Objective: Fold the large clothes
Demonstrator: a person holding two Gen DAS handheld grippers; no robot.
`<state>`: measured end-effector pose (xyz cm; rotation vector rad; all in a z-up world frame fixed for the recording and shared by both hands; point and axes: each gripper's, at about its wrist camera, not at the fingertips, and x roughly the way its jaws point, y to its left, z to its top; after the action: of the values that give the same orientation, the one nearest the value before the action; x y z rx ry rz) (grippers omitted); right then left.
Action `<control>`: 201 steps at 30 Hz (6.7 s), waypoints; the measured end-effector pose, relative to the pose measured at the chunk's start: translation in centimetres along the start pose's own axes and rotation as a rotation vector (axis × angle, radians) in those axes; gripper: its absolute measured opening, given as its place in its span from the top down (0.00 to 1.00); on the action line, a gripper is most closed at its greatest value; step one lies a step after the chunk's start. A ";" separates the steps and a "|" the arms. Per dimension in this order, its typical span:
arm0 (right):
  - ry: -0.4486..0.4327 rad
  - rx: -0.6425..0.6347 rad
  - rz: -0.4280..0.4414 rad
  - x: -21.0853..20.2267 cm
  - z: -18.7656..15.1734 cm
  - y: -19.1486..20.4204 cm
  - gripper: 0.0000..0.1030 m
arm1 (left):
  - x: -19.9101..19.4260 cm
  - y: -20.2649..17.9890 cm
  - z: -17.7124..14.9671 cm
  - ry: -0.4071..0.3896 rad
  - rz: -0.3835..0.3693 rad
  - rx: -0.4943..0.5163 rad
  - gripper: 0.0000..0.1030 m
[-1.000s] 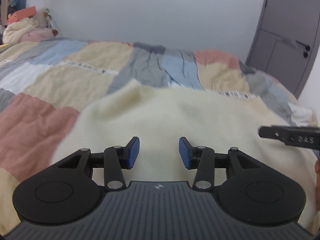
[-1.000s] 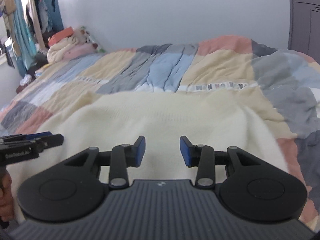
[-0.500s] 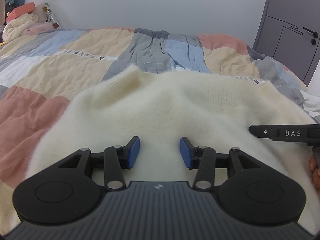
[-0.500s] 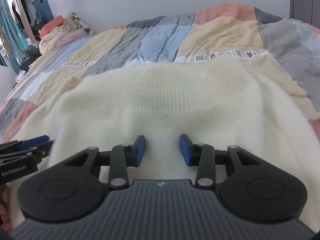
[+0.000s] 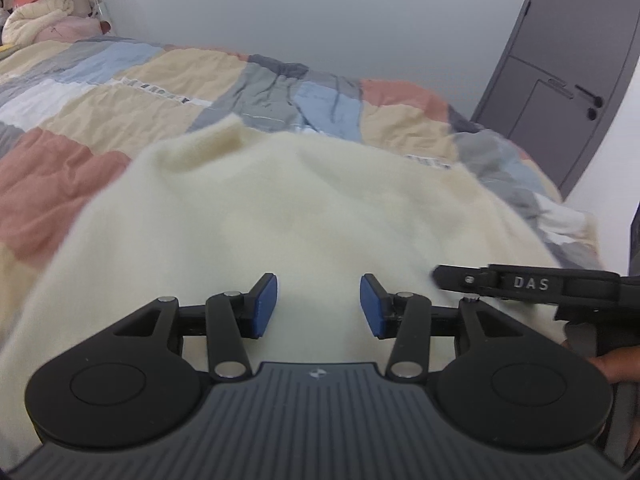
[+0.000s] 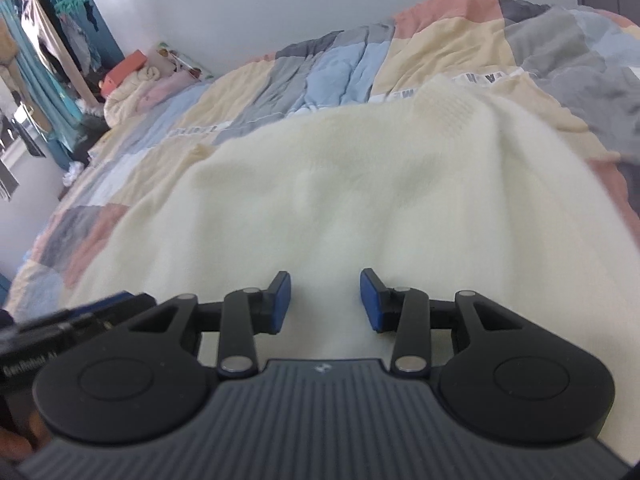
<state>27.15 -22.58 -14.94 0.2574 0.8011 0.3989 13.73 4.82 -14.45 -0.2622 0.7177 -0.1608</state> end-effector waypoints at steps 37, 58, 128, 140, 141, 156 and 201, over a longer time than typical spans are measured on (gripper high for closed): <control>0.199 0.827 0.395 -1.7 -8.6 -2.2 0.19 | -6.3 6.0 -3.9 0.089 -0.308 -0.534 0.26; 0.008 0.889 0.630 -2.1 -5.7 -2.7 0.19 | -3.1 6.6 -5.2 0.209 -0.673 -0.813 0.07; -0.181 0.625 0.246 -18.6 -7.6 -1.6 0.54 | -18.7 7.9 -5.3 -0.097 -0.198 -0.719 0.70; -0.218 0.653 0.260 -19.2 -9.6 -2.9 0.52 | -18.2 8.3 -7.0 -0.070 -0.226 -0.697 0.64; -0.224 0.644 0.265 -19.2 -9.3 -2.9 0.52 | -17.9 8.4 -6.7 -0.079 -0.231 -0.701 0.64; -0.193 0.468 0.173 -11.6 -0.1 -2.2 0.52 | -8.2 10.0 2.9 -0.059 -0.167 -0.618 0.63; -0.118 0.140 0.036 -2.1 2.8 -2.1 0.56 | 1.0 13.2 3.6 -0.022 -0.212 -0.573 0.37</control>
<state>28.42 -25.59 -12.47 0.4223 0.7103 0.3582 17.59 17.83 -16.34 -0.8873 0.7022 -0.1505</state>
